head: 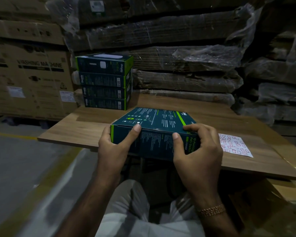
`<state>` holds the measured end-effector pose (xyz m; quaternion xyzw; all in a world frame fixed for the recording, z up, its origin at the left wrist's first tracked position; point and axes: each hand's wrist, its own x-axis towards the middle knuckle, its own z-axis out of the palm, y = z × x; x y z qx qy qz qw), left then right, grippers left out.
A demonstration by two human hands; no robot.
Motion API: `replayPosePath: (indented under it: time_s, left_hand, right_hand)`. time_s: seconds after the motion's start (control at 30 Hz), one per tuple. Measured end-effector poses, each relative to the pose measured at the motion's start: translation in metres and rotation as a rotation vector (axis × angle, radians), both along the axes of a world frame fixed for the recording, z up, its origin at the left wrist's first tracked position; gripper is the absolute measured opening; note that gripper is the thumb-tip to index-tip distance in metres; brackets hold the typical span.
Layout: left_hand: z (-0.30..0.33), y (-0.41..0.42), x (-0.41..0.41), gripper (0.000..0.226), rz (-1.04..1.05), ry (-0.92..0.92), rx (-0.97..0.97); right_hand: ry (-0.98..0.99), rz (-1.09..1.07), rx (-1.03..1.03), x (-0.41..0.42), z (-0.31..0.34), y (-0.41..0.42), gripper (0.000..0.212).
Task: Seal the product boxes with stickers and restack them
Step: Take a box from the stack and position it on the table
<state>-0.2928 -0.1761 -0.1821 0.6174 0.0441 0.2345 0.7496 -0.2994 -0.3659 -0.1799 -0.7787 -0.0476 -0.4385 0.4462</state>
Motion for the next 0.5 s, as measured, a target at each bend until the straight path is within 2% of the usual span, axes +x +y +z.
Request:
replayPosePath:
  time_s: [0.1, 0.17, 0.23, 0.33, 0.5]
  left_hand:
    - [0.001, -0.002, 0.002, 0.085, 0.009, 0.005, -0.101]
    - [0.001, -0.009, 0.004, 0.101, 0.039, 0.039, -0.303]
    - [-0.003, -0.019, 0.005, 0.099, 0.023, 0.087, -0.443]
    - [-0.012, -0.025, 0.010, 0.096, 0.017, 0.173, -0.538]
    - [-0.027, -0.015, 0.022, 0.096, 0.022, 0.225, -0.493]
  right_hand:
    - [-0.006, 0.035, -0.023, 0.000, -0.005, -0.005, 0.027]
    - [0.004, 0.048, -0.013, 0.001, -0.008, -0.002, 0.026]
    - [0.031, 0.050, -0.028, 0.000, -0.012, 0.009, 0.022]
    - [0.049, 0.019, -0.098, -0.001, -0.019, 0.022, 0.018]
    - [0.076, 0.044, -0.085, 0.002, -0.027, 0.016, 0.019]
